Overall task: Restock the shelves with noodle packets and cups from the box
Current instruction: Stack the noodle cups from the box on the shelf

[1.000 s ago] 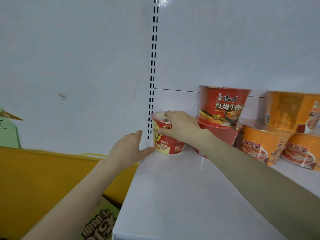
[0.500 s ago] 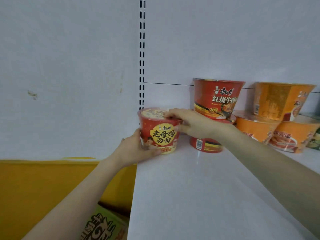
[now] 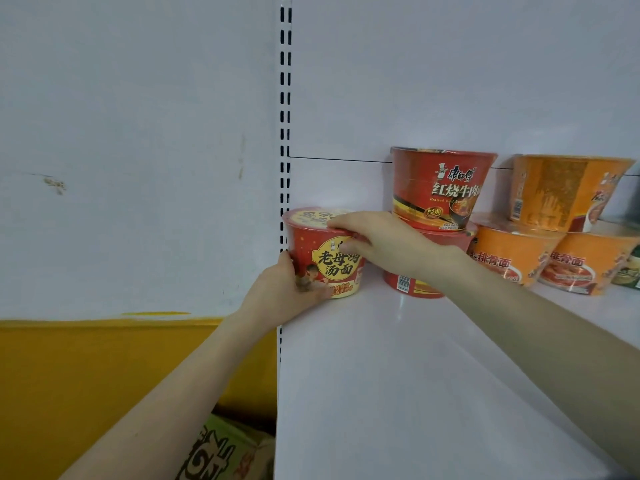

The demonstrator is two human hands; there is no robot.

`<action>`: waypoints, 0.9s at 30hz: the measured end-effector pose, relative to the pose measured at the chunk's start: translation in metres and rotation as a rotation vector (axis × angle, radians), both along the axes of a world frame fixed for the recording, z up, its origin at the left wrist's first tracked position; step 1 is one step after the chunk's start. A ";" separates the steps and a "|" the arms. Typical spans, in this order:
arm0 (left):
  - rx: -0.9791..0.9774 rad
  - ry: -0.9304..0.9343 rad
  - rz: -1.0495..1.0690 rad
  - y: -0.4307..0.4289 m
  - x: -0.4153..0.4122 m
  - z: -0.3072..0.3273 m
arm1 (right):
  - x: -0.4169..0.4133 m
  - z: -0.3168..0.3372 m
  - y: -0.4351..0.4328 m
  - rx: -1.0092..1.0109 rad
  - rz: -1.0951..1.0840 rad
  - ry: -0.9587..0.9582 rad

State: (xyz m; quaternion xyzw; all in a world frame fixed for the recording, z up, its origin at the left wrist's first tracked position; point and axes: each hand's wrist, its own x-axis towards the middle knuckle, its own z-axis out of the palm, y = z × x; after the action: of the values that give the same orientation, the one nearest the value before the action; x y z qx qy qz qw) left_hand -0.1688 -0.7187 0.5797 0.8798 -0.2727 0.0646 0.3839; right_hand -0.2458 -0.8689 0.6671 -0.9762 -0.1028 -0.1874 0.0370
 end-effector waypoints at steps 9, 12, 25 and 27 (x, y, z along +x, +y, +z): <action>0.191 -0.032 0.039 -0.001 0.002 -0.006 | 0.003 -0.004 -0.002 0.019 0.011 -0.035; 0.178 -0.037 0.059 -0.002 0.002 -0.006 | 0.003 -0.003 -0.003 0.044 0.020 -0.015; 0.261 -0.079 0.055 -0.004 -0.002 0.000 | 0.004 -0.008 -0.007 0.064 0.008 -0.035; 0.335 -0.111 0.089 -0.004 -0.006 0.002 | 0.000 -0.008 -0.006 0.045 -0.002 -0.052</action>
State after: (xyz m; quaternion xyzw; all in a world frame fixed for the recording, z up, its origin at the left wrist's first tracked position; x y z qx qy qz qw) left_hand -0.1752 -0.7223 0.5819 0.9378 -0.2611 0.0838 0.2131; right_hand -0.2455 -0.8752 0.6587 -0.9700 -0.0986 -0.2149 0.0559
